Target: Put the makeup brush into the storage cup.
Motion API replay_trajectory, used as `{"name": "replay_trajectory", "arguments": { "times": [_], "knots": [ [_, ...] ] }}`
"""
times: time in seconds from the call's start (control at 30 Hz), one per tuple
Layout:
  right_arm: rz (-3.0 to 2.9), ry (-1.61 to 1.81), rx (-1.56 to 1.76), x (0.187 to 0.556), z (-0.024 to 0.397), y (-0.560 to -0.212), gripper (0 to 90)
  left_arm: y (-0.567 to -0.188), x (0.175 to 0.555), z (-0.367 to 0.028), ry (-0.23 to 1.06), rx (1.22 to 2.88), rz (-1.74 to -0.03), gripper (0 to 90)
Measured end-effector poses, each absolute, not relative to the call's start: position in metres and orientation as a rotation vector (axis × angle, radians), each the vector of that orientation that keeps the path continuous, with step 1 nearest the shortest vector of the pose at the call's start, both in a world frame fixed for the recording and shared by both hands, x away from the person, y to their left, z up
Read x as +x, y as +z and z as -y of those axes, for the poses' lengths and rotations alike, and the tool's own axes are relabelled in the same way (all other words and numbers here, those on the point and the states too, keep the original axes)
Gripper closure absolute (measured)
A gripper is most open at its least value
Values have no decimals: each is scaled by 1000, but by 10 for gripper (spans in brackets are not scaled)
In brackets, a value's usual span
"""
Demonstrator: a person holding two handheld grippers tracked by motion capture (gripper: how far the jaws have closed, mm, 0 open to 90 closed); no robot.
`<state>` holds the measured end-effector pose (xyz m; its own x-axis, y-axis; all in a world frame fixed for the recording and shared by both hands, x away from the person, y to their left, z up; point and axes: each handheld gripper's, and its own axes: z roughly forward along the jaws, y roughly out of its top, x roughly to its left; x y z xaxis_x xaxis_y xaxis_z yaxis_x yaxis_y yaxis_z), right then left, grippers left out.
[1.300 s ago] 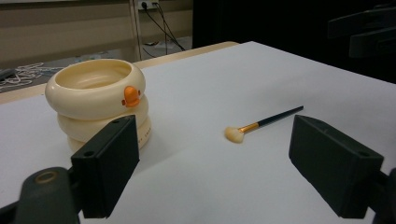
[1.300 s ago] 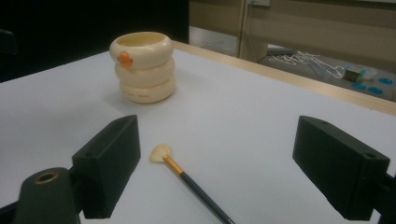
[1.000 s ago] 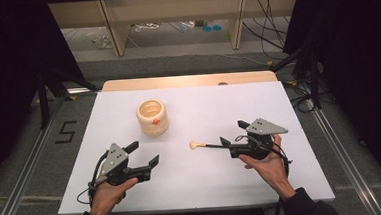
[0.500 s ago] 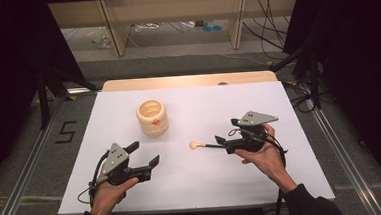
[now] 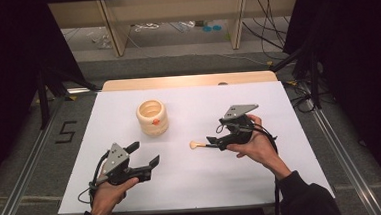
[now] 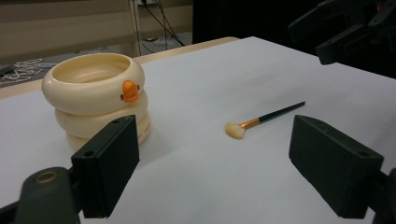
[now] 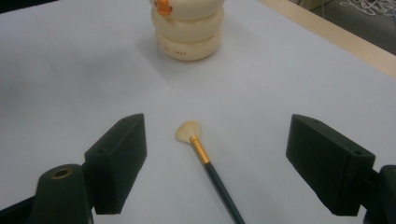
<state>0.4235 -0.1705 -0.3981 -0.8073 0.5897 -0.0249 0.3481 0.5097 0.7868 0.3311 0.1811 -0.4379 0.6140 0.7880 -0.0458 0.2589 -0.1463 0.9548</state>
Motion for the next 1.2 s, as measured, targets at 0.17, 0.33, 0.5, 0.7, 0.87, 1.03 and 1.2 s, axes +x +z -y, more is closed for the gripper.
{"name": "replay_trajectory", "arguments": {
  "times": [0.17,0.33,0.5,0.7,0.87,1.03,1.2],
  "knots": [
    [-2516,1127,756,432,159,-395,222,-438,331,-181,579,1700,-869,158],
    [-2550,1066,740,441,149,-395,236,-438,331,-181,579,1701,-867,158],
    [-2590,993,741,451,143,-396,246,-438,331,-181,574,1700,-875,158],
    [-2672,851,720,463,136,-401,261,-438,331,-181,573,1698,-878,158],
    [-2732,740,695,469,131,-408,294,-438,331,-181,577,1697,-875,158],
    [-2788,677,683,475,127,-414,329,-438,331,-181,580,1702,-871,158],
    [-2841,610,648,479,123,-421,364,-438,331,-181,580,1702,-871,158]
  ]
}}
